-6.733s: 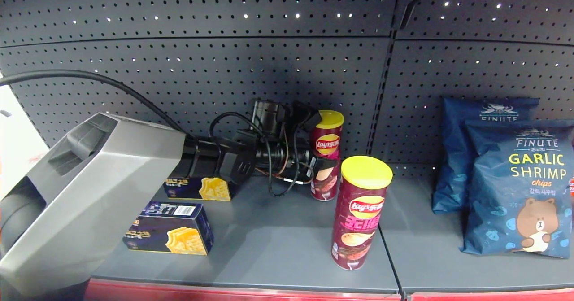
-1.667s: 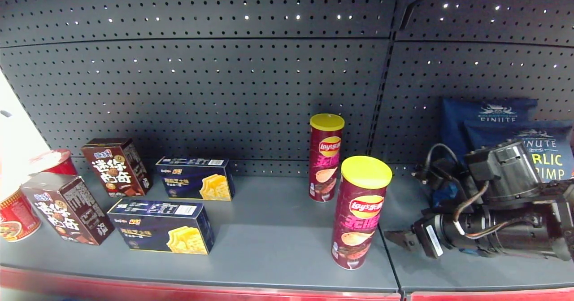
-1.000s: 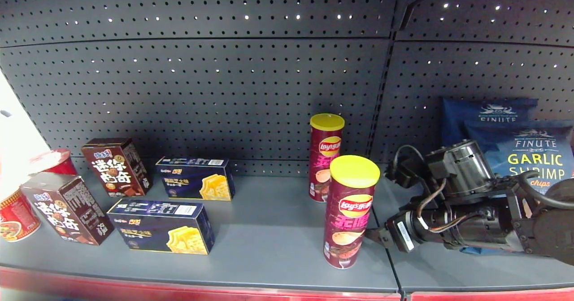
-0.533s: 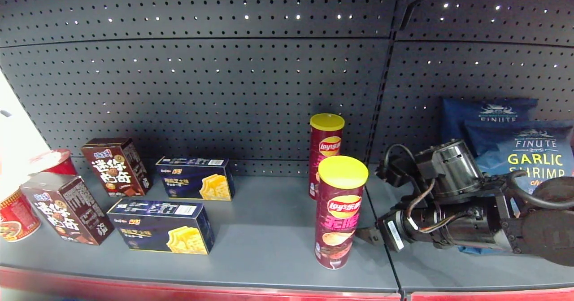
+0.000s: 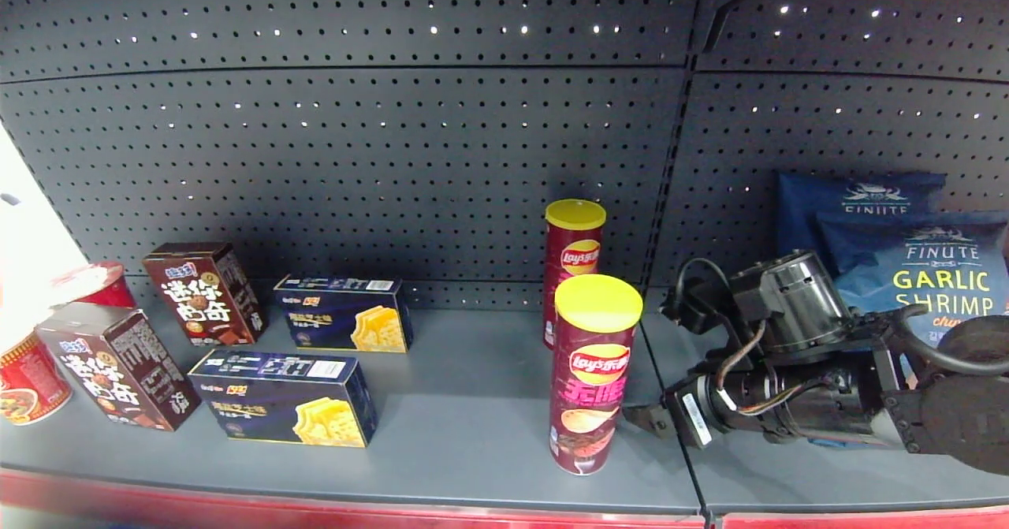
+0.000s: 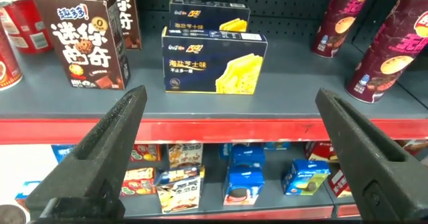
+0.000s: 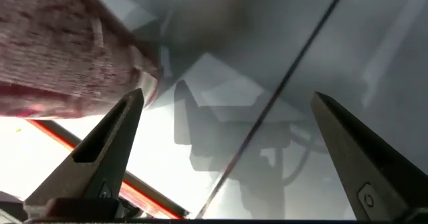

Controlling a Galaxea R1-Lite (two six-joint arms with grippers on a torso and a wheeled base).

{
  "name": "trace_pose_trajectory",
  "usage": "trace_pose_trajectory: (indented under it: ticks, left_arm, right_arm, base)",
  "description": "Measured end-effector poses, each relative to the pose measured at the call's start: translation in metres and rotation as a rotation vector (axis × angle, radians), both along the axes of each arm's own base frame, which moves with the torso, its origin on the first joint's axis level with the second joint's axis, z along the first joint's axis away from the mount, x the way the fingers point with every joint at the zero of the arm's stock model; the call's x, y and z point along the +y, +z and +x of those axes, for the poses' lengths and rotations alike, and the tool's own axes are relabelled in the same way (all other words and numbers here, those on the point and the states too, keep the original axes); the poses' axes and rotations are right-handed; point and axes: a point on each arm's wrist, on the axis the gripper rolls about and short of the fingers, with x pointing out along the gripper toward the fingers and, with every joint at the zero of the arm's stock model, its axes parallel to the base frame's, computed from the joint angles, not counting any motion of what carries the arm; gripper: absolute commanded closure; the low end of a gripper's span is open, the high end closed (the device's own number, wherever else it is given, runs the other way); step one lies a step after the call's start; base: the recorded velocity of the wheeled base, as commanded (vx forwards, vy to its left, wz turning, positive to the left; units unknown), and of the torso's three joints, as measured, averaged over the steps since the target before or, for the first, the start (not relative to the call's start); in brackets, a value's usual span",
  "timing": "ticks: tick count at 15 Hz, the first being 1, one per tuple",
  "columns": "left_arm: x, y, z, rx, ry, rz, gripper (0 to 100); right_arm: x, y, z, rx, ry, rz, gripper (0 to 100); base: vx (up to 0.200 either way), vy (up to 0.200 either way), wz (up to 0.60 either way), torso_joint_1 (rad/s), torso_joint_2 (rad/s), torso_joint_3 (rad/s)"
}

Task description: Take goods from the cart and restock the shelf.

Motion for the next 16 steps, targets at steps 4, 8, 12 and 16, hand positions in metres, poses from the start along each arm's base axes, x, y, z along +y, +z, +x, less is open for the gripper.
trace_pose_trajectory:
  ticks: [4,8,12,16]
  left_arm:
    - [0.000,0.001,0.000,-0.004,0.000,0.000,0]
    - [0.000,-0.011,-0.001,0.013,0.000,-0.007,0]
    - [0.000,-0.018,-0.001,0.008,-0.002,-0.011,0]
    - [0.000,-0.022,-0.001,0.011,-0.006,-0.011,0]
  right_arm:
    - [-0.020,0.021,-0.013,-0.047,-0.059,0.064,0]
    - [-0.044,0.059,-0.043,-0.169,-0.098,0.135,0]
    - [-0.087,0.082,-0.082,-0.307,-0.245,0.195,0]
    - [-0.143,0.062,-0.138,-0.403,-0.524,0.164,0]
  base:
    - [0.000,0.000,0.00,0.000,0.00,0.000]
    - [0.000,0.000,0.00,0.000,0.00,0.000]
    - [0.000,0.000,0.00,0.000,0.00,0.000]
    - [0.000,0.000,0.00,0.000,0.00,0.000]
